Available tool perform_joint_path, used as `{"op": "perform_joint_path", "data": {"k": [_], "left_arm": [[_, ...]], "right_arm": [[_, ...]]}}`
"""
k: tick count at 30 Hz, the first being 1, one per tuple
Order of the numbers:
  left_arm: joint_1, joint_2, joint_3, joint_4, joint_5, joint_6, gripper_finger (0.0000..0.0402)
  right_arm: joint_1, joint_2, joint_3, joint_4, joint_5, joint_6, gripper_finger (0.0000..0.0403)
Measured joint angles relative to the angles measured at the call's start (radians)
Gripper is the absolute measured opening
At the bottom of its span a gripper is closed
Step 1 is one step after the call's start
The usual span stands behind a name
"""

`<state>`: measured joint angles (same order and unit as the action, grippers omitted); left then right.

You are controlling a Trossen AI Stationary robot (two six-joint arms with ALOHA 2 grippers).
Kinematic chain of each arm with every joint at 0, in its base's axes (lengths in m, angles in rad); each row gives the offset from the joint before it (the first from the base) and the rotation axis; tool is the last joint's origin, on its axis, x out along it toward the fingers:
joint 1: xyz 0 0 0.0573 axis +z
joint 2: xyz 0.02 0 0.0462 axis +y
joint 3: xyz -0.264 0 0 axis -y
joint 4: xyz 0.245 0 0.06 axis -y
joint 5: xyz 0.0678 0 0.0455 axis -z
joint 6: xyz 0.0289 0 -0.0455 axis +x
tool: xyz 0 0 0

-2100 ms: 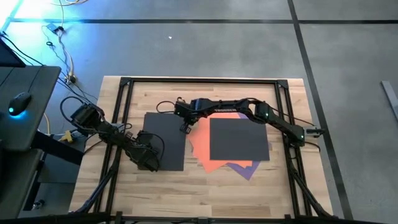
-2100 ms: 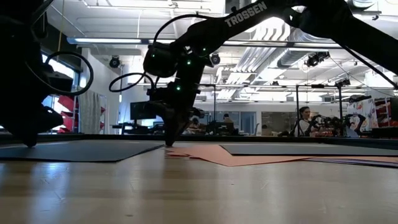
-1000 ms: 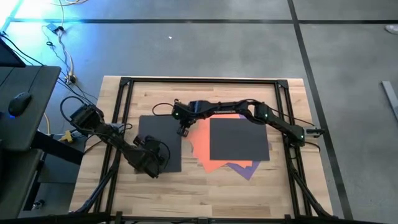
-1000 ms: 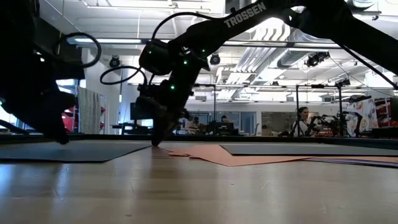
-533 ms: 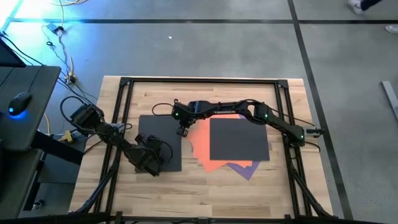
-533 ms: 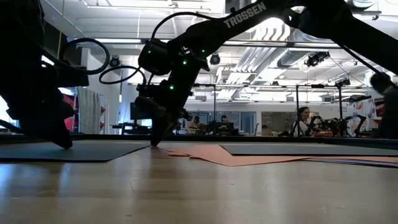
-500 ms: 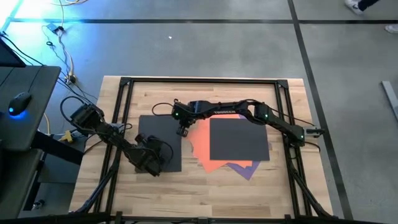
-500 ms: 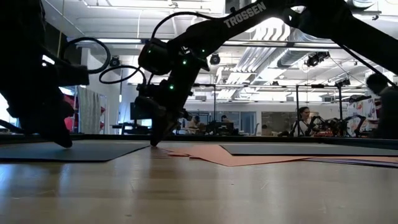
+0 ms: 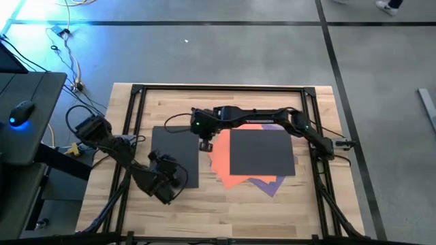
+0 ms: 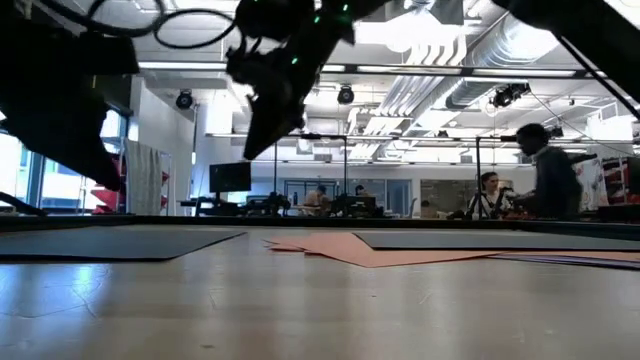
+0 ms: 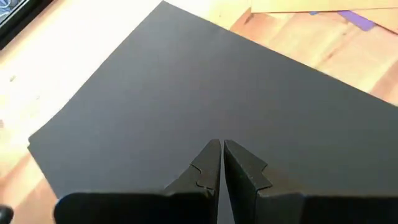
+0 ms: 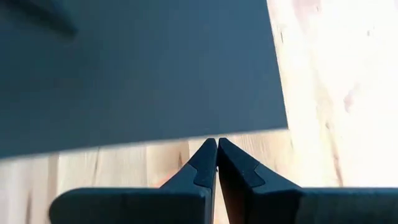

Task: Organize paper
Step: Stack the right black paper on top of the left black paper

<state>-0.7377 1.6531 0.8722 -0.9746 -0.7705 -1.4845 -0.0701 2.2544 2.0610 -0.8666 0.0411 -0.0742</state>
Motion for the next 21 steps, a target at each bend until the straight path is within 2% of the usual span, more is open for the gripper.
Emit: {"op": "perform_joint_path", "data": {"k": [3, 10, 16, 21], "left_arm": [[-0.052, 0.0, 0.0, -0.03, 0.006, -0.079, 0.0], [-0.121, 0.0, 0.0, -0.02, 0.01, -0.146, 0.0], [-0.088, 0.0, 0.0, -0.007, -0.039, -0.125, 0.0], [-0.016, -0.001, 0.0, 0.043, -0.055, -0.018, 0.0]], "right_arm": [[0.012, -0.093, -0.137, 0.034, 0.021, -0.006, 0.0], [0.051, -0.442, -0.714, 0.384, 0.009, 0.048, 0.0], [0.152, -0.697, -1.095, 0.659, -0.006, 0.155, 0.0], [0.271, -0.76, -1.336, 0.957, -0.006, 0.249, 0.0]]}}
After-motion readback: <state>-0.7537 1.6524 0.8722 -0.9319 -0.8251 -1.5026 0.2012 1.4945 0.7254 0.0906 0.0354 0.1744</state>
